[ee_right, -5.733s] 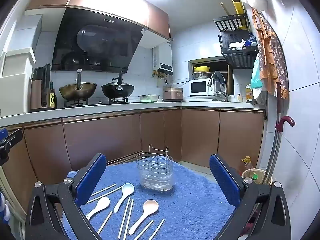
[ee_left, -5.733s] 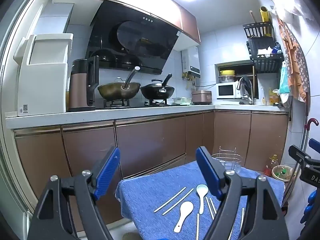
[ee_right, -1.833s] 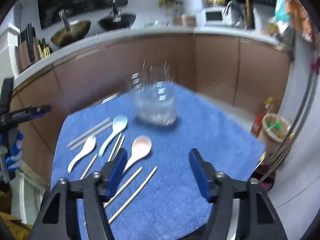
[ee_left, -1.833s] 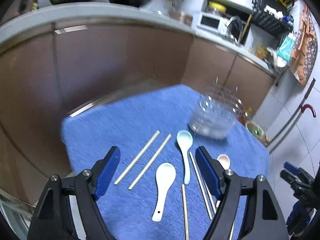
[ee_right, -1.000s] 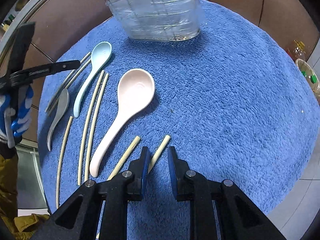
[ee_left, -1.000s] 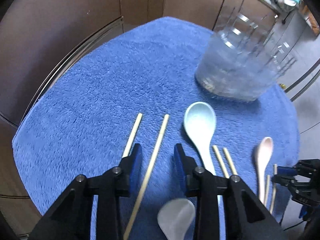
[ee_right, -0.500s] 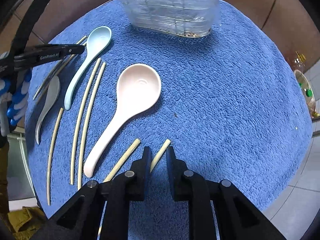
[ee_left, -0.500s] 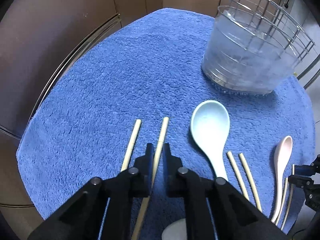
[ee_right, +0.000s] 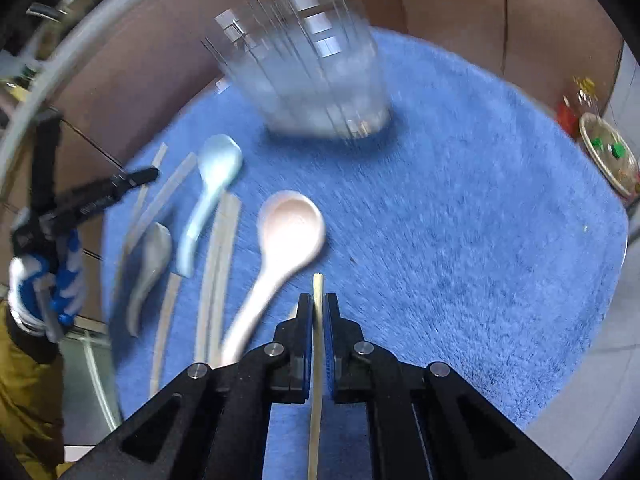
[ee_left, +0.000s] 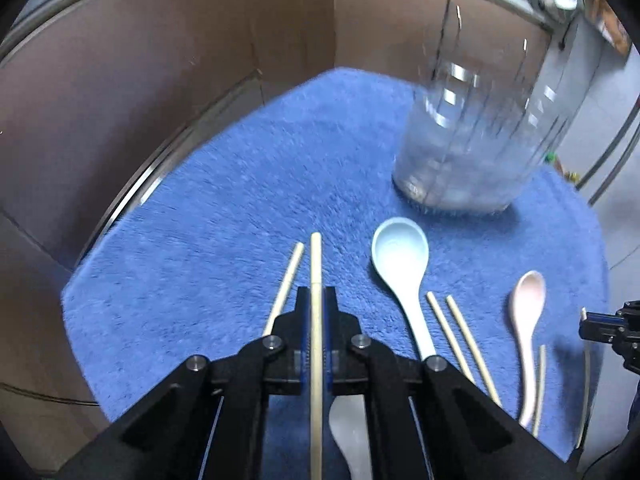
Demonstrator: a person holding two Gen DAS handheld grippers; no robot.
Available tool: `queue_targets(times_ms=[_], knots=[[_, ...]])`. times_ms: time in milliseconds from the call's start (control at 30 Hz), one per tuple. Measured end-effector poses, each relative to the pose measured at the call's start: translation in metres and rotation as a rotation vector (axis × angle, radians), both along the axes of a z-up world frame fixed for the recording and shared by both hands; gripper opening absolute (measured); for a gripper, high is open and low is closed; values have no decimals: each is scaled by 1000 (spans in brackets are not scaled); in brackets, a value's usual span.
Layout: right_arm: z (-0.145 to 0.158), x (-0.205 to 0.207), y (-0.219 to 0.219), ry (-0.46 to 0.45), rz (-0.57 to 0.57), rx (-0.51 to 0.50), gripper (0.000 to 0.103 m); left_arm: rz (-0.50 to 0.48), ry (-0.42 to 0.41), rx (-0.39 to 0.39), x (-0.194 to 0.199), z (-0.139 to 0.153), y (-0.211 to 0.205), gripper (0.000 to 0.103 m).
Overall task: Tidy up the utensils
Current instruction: 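Lift the left tool's chopstick into the clear holder and open while the right tool does likewise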
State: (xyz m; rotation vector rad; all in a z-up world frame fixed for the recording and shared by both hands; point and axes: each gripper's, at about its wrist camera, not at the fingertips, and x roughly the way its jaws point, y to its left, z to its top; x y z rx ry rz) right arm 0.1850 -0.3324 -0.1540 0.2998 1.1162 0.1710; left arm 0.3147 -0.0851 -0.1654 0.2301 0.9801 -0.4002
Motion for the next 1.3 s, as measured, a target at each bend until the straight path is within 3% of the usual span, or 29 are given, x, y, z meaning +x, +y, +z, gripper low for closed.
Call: queue_targets(times_ms=[333,500,800,1000,1300], knots=[[102,-34,0,-391,48,23,6,32,-158,-272,-21,87,27,5],[152,-20,1,-576,41,-13,6,19,-248,-411,-24,130,17,5],[201,26,-4,-881,-47,-8,6,54,-451,-622,8,199,-38,5],[205,67,-8,-1008,-106,-62,6,162,-548,-669,46,198,-70,5],[157,106,-12,-1067,-177,-189,6,302,-668,-629,81,149,-98,5]])
